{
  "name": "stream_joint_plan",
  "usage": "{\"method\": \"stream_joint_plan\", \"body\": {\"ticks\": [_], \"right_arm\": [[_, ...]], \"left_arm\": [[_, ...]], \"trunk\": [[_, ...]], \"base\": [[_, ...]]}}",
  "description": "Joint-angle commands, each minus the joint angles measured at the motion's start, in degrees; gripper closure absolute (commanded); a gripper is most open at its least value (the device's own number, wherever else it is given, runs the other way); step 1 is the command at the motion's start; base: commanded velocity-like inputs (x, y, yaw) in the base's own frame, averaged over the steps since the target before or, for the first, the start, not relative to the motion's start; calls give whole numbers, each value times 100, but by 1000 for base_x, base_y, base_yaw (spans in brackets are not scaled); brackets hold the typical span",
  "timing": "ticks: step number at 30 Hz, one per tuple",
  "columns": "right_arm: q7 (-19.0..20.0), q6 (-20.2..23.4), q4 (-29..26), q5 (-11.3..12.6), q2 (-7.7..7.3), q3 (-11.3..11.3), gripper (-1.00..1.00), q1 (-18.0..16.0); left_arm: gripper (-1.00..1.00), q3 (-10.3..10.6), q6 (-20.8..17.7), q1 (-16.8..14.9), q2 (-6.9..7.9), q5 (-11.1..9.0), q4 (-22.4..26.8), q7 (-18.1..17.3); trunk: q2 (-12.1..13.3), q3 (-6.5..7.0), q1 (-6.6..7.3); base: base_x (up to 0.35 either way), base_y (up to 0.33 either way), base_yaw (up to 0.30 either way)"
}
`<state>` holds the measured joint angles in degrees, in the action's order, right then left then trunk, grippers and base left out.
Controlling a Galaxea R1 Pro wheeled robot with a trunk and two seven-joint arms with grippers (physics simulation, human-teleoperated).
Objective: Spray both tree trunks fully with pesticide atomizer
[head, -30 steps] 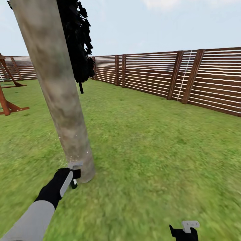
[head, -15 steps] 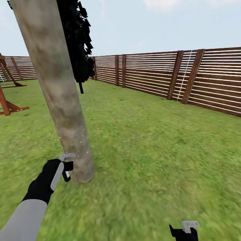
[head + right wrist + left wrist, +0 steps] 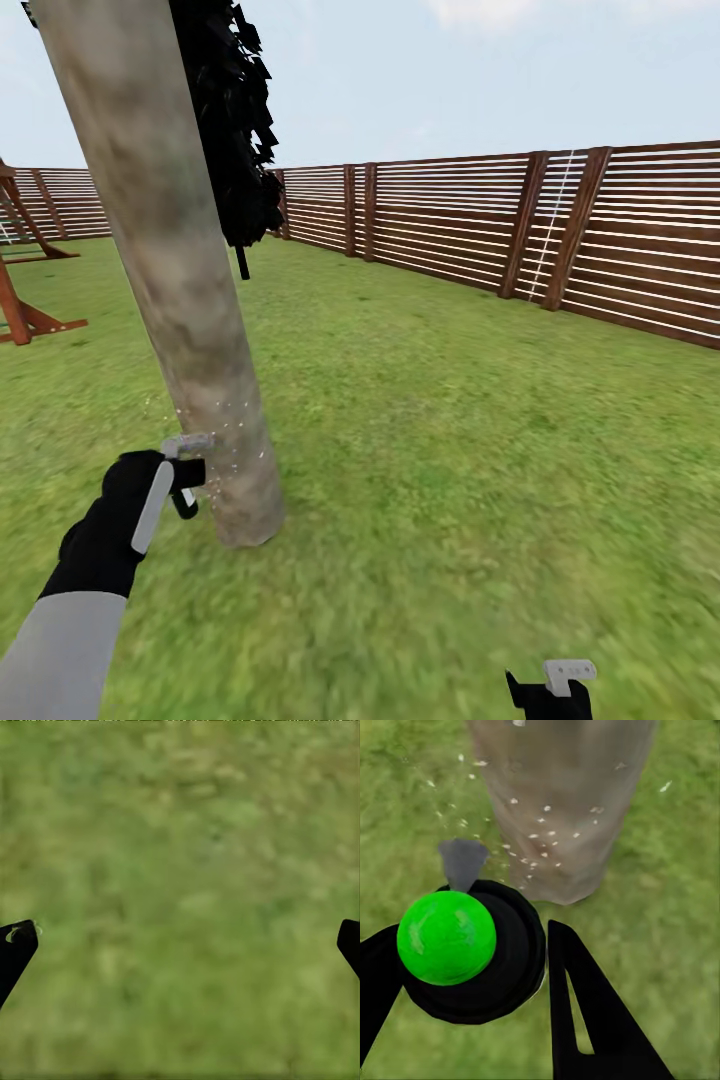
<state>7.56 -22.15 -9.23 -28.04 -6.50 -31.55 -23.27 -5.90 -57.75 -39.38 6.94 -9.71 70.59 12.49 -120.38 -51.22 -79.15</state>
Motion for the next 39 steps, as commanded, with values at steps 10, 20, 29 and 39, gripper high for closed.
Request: {"method": "stream_joint_plan", "body": {"ticks": [10,20,29,39], "right_arm": [[0,0,0,0,0,0,-100,0],[0,0,0,0,0,0,-100,-1],[0,0,0,0,0,0,-100,-1],[-9,0,0,0,-8,0,-100,1]], "left_arm": [[100,53,-30,-405,-359,-18,238,-1],[100,-347,-52,-601,84,-2,219,-1],[100,56,1060,-42,-136,6,-1805,-28],[100,625,2751,-30,-440,32,-4365,40]], "trunk": [[0,0,0],[0,0,0],[0,0,0],[0,0,0]], "base": [[0,0,0],[0,0,0],[0,0,0],[0,0,0]]}}
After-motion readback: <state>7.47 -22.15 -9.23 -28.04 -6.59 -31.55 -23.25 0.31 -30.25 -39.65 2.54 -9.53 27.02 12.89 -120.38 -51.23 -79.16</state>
